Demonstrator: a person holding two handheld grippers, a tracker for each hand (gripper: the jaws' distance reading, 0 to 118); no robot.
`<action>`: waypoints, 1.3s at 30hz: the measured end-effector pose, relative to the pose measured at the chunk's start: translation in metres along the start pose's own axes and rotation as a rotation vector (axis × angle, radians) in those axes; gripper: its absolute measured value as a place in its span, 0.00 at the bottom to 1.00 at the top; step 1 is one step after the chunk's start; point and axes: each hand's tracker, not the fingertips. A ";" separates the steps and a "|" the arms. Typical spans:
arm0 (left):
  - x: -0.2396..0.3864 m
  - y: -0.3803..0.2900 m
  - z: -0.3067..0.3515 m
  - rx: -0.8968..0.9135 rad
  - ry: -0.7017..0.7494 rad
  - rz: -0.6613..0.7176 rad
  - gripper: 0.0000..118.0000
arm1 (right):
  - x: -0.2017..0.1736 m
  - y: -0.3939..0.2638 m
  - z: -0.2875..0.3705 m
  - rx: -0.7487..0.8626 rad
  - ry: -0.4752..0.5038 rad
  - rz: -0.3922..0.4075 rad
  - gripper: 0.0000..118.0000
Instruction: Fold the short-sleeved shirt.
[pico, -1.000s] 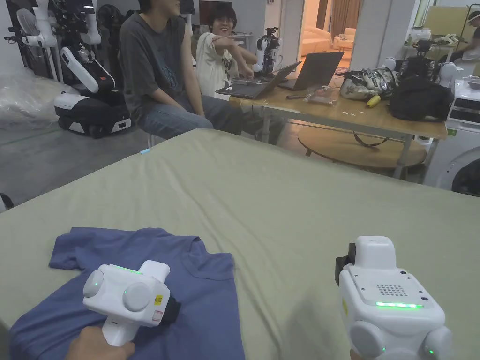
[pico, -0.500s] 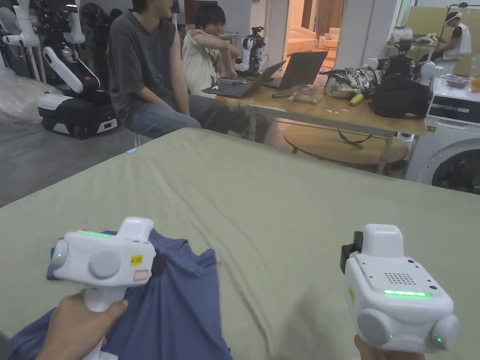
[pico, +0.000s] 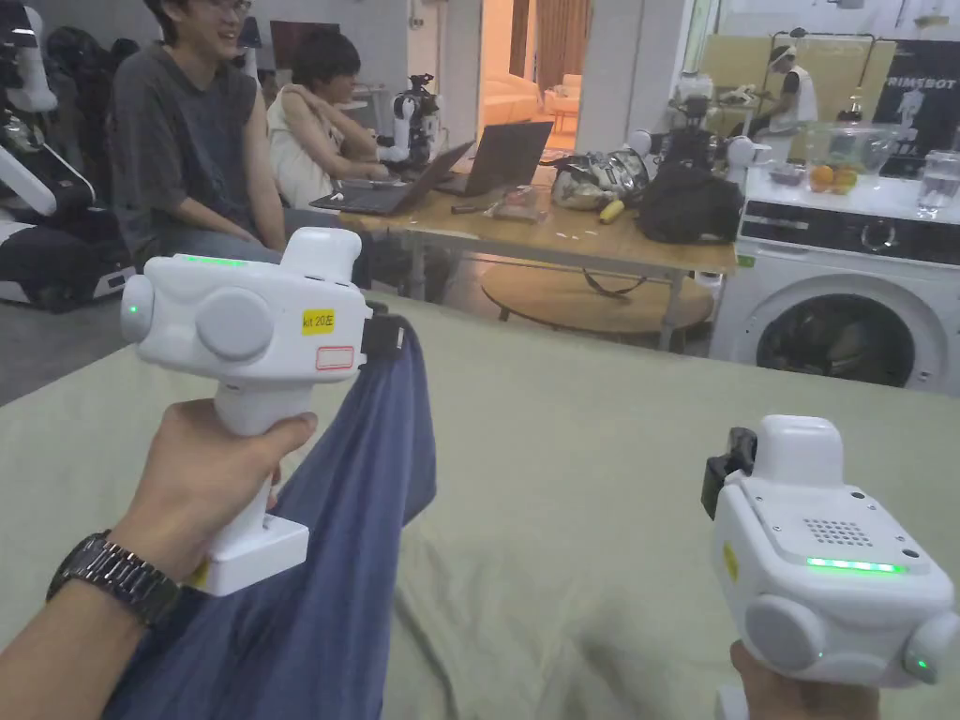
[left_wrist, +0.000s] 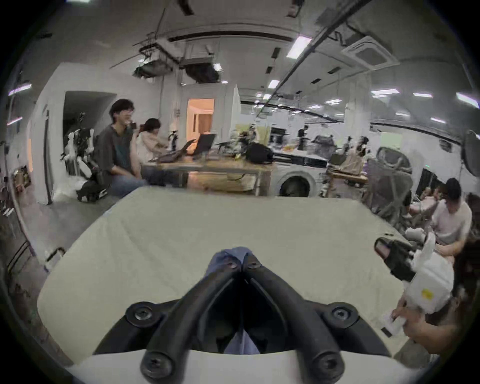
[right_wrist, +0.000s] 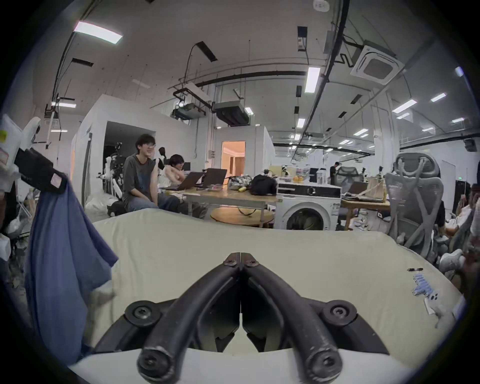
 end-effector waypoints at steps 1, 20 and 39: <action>0.013 0.007 -0.007 0.000 -0.028 -0.016 0.00 | 0.009 0.003 0.004 0.006 -0.012 -0.001 0.00; 0.319 -0.064 -0.126 -0.188 -0.626 -0.238 0.00 | 0.182 0.000 0.087 0.012 -0.365 -0.005 0.00; 0.242 -0.125 -0.091 -0.125 -0.414 -0.074 0.41 | 0.170 -0.022 0.074 -0.067 -0.306 -0.043 0.00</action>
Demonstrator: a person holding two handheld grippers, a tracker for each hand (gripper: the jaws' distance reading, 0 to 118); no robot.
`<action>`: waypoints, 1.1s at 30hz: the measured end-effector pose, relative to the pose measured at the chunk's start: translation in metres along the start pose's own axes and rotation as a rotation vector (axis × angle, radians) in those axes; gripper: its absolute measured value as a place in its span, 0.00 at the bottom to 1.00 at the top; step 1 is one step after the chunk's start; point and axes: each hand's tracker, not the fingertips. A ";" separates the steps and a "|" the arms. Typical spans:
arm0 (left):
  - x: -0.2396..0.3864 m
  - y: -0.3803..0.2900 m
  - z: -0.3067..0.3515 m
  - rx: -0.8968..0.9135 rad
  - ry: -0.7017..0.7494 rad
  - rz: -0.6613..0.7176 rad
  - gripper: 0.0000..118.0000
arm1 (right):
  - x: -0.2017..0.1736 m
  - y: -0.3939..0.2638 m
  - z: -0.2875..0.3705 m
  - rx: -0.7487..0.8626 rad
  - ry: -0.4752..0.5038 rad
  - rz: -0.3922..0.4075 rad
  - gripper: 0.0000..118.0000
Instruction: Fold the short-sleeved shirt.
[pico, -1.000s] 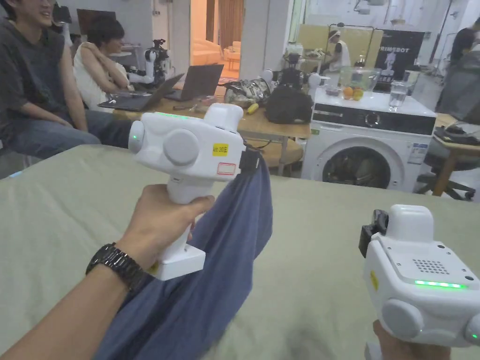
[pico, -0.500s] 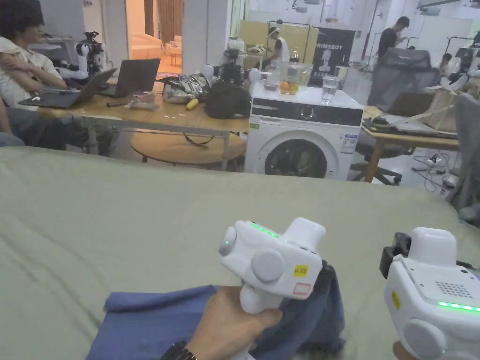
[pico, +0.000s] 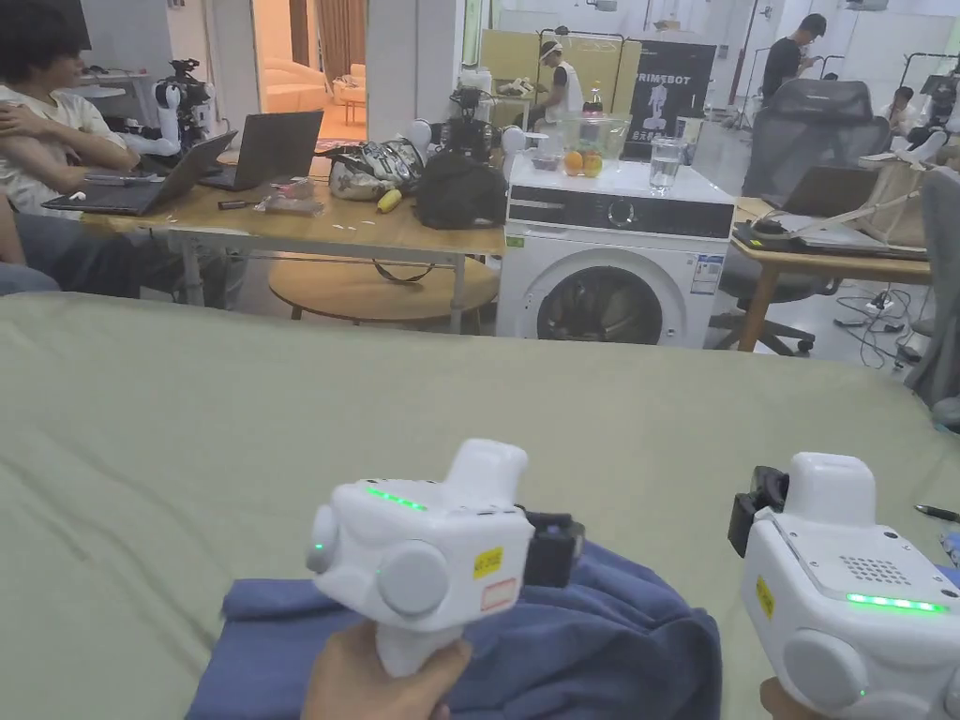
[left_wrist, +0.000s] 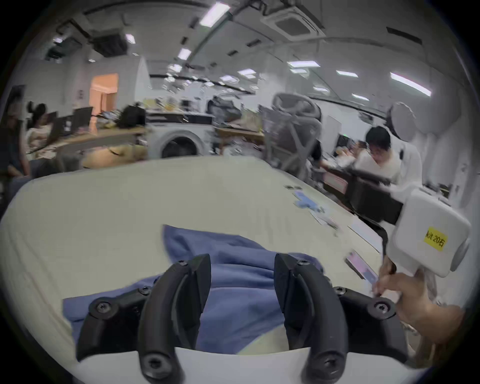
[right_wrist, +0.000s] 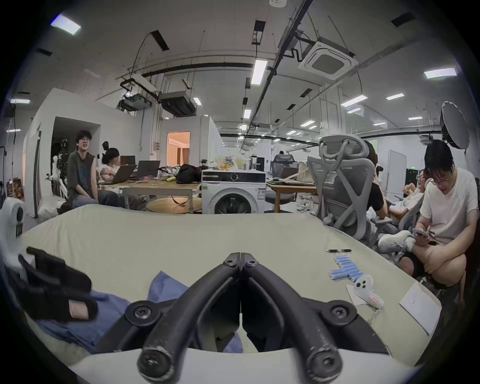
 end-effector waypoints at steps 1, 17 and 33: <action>-0.009 -0.002 0.006 0.019 0.035 0.010 0.40 | -0.004 0.002 0.000 0.001 0.009 0.001 0.00; -0.208 -0.010 0.038 -0.185 0.312 0.331 0.00 | -0.047 0.000 -0.022 -0.048 0.087 0.027 0.00; -0.262 -0.059 -0.048 -0.534 0.471 0.325 0.50 | -0.039 -0.014 -0.031 -0.109 0.076 0.064 0.00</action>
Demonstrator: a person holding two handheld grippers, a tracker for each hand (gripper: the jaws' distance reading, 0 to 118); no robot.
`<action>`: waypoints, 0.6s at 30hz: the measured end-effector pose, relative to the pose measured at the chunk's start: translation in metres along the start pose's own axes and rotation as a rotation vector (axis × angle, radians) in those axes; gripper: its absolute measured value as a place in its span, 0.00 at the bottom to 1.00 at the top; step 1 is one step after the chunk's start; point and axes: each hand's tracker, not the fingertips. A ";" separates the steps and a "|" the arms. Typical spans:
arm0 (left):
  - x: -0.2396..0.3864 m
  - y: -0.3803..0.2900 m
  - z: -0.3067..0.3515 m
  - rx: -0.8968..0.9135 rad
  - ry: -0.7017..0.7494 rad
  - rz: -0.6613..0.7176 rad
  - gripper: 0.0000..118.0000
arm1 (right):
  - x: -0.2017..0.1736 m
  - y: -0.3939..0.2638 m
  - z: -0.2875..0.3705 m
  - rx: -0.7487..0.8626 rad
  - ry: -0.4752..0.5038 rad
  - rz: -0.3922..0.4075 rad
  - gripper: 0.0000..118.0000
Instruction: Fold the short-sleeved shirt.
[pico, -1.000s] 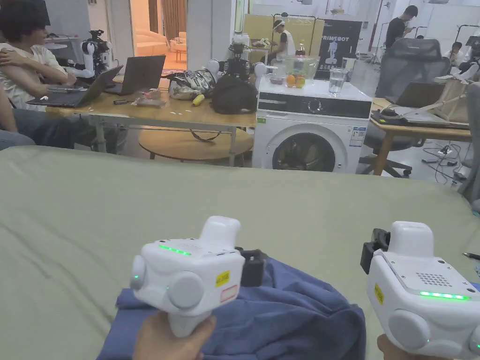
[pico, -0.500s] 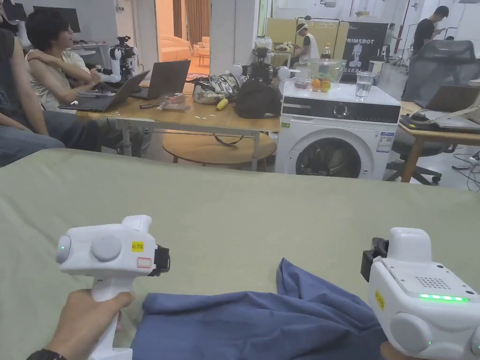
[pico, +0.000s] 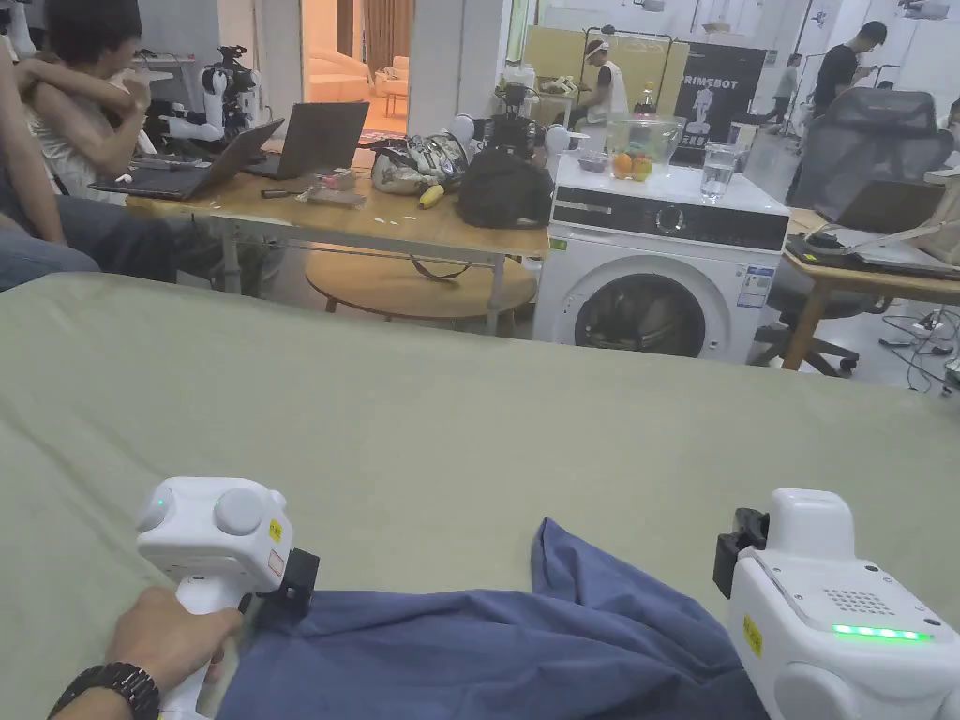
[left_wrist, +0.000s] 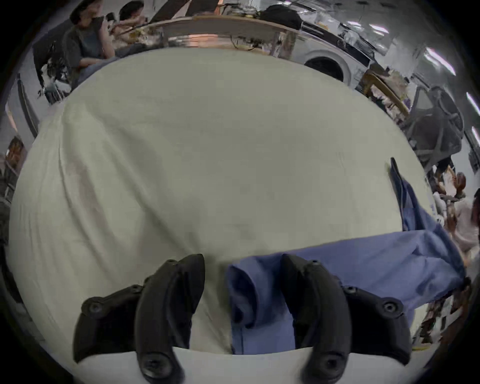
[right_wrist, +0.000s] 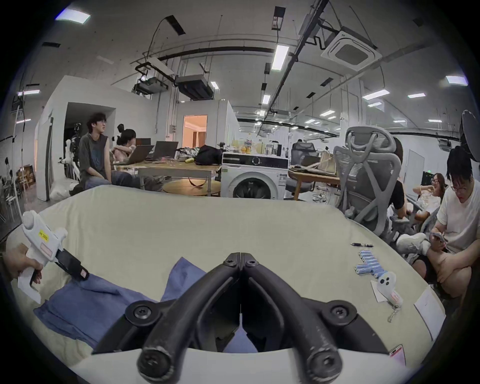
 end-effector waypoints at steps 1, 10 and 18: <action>0.005 0.001 0.001 0.013 0.022 -0.029 0.48 | 0.002 -0.001 0.000 -0.003 -0.004 0.003 0.00; 0.020 -0.016 0.013 0.096 0.019 -0.160 0.00 | 0.025 0.003 -0.024 -0.114 -0.008 0.001 0.00; -0.001 -0.026 0.069 0.260 -0.129 -0.033 0.00 | 0.044 -0.009 -0.118 -0.510 0.117 -0.026 0.23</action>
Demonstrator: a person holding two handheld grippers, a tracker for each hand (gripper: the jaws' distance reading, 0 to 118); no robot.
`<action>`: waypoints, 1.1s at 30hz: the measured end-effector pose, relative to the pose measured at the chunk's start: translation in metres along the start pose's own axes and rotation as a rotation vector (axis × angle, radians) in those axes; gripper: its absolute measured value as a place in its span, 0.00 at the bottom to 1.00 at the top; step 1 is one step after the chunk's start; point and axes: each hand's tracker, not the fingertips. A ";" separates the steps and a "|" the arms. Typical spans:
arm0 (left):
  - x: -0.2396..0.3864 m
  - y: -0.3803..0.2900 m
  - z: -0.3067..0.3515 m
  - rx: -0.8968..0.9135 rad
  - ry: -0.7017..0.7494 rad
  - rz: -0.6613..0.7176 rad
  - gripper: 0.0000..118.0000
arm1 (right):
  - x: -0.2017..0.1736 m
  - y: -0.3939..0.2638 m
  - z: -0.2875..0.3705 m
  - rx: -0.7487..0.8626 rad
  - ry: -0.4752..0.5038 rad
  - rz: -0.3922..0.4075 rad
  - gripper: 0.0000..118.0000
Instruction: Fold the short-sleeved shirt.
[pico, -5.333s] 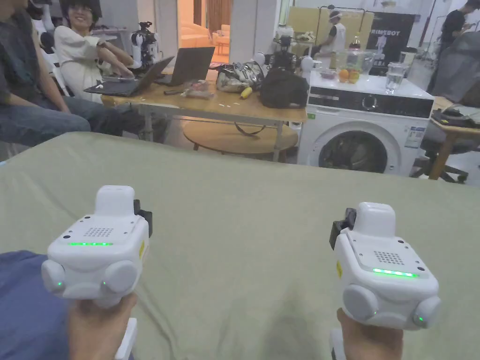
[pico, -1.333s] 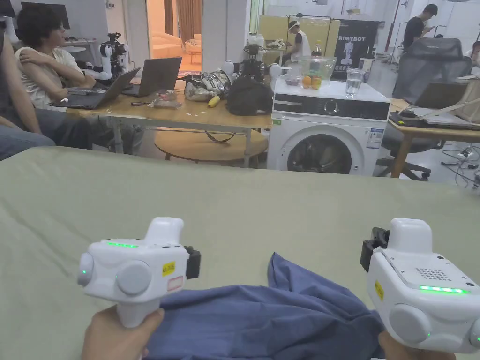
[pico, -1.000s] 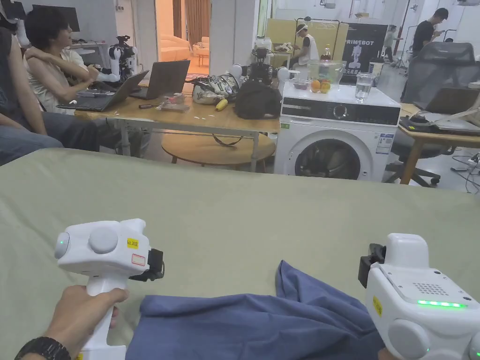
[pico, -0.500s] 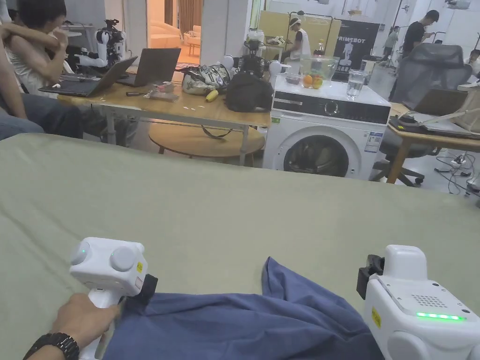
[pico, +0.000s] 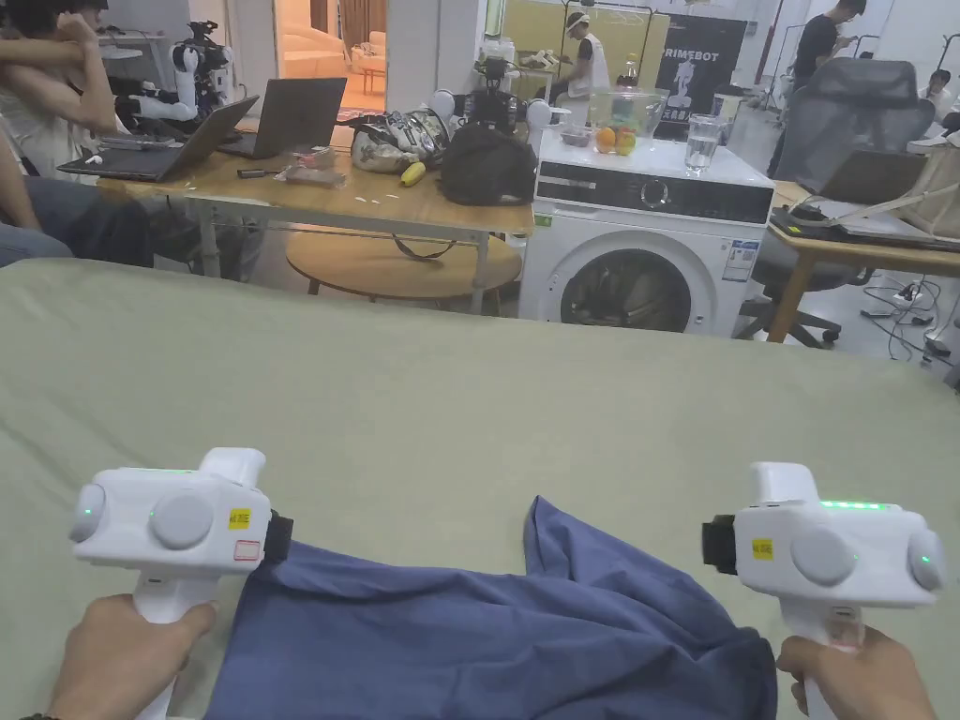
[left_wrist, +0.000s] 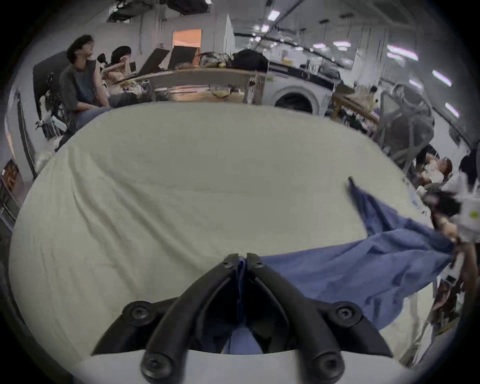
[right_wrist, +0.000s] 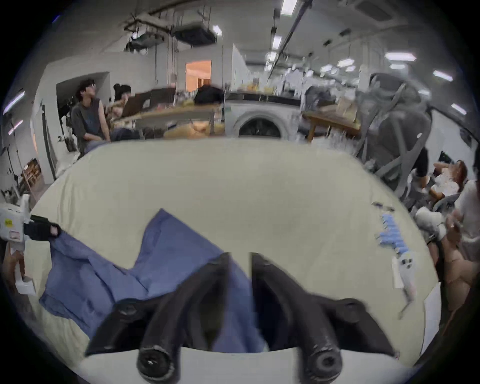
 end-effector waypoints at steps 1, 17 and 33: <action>-0.001 -0.001 0.005 0.010 -0.002 0.008 0.00 | 0.002 -0.001 -0.016 -0.062 -0.002 0.003 0.39; 0.000 0.012 0.011 0.052 -0.001 0.014 0.00 | 0.015 -0.015 -0.031 -0.050 -0.003 -0.005 0.00; -0.022 0.121 0.118 0.283 0.084 -0.014 0.00 | 0.041 0.086 0.103 0.340 -0.138 -0.017 0.00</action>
